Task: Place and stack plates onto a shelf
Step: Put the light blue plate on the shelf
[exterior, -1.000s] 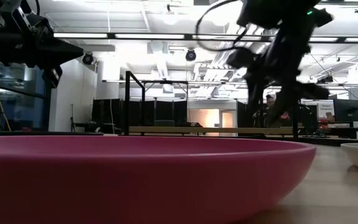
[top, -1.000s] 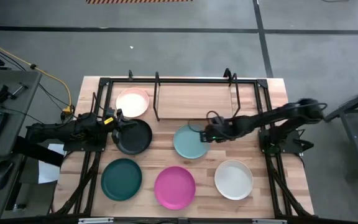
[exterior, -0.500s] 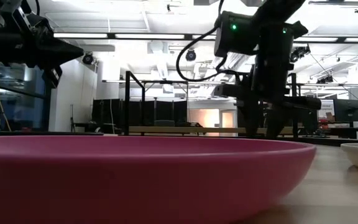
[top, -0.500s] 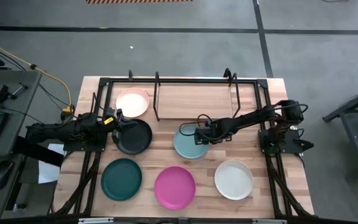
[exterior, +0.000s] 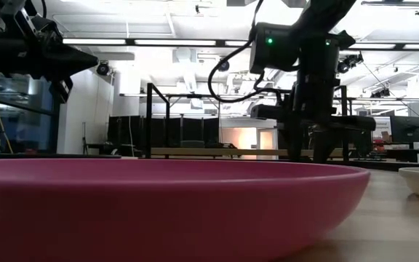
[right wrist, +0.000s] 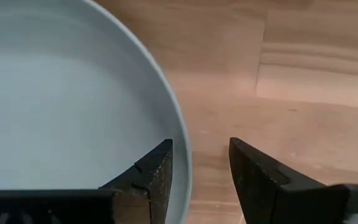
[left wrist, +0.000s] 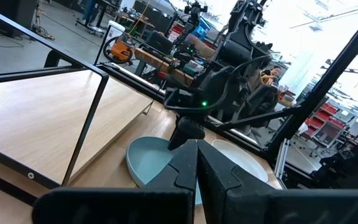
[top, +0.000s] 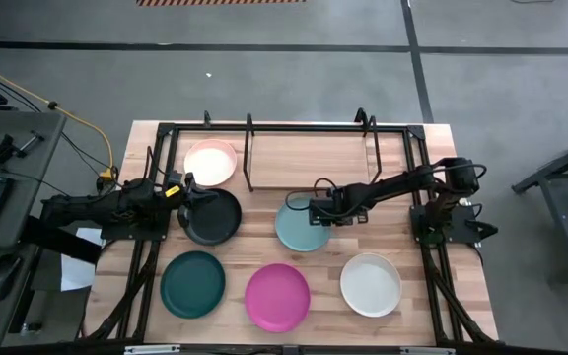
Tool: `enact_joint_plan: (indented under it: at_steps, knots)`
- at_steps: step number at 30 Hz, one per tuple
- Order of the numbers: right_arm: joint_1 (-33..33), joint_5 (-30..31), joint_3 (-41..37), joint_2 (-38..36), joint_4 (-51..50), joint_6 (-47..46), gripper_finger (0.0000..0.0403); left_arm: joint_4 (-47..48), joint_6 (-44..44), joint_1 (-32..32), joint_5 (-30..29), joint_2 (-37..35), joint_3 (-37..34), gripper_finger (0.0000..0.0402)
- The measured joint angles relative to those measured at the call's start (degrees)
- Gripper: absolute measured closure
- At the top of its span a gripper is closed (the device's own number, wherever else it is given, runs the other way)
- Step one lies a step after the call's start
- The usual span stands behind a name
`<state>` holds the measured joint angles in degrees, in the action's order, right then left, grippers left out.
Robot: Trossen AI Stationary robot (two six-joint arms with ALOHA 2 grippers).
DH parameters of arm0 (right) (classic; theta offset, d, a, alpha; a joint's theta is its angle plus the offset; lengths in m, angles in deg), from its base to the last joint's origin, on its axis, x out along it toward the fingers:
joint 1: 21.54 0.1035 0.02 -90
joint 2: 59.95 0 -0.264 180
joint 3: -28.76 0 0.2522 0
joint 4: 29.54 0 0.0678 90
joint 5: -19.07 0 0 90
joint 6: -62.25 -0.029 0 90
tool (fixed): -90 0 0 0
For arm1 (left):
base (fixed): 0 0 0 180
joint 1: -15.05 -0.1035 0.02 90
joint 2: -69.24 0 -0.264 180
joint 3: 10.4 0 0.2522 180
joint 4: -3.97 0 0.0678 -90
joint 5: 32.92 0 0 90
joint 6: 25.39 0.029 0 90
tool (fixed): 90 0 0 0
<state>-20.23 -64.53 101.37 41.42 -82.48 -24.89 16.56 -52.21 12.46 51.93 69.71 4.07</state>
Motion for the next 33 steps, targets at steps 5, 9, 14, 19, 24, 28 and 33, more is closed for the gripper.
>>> enact_joint_plan:
  at_steps: [5,9,14,19,24,28,33]
  knots:
    - [-0.84,0.02,-0.02,0.00,0.00,0.15,0.0265,0.00,0.00,0.01,0.02,-0.01,0.01,0.0401]
    - [-1.00,0.07,-0.04,0.00,-0.03,0.15,0.0265,-0.01,-0.01,0.01,0.02,0.00,0.01,0.0401]
    - [-0.96,0.08,-0.04,0.84,-0.60,0.15,0.0265,-0.02,0.00,0.02,0.03,0.00,0.00,0.0401]
    - [-0.93,0.85,0.09,1.55,-0.42,0.15,0.0265,-0.02,0.00,0.00,0.04,0.00,0.02,0.0401]
    - [-1.00,1.62,0.07,1.62,-0.27,3.25,0.0267,-0.02,0.00,0.00,0.07,0.00,0.00,0.0401]
    - [-0.94,1.81,-0.03,1.33,-0.32,6.78,0.0314,-0.01,0.00,0.01,0.07,0.00,0.00,0.0401]
    - [-1.00,2.22,-0.24,-0.70,0.57,13.06,0.0390,-0.01,-0.01,0.00,0.08,-0.01,0.01,0.0401]
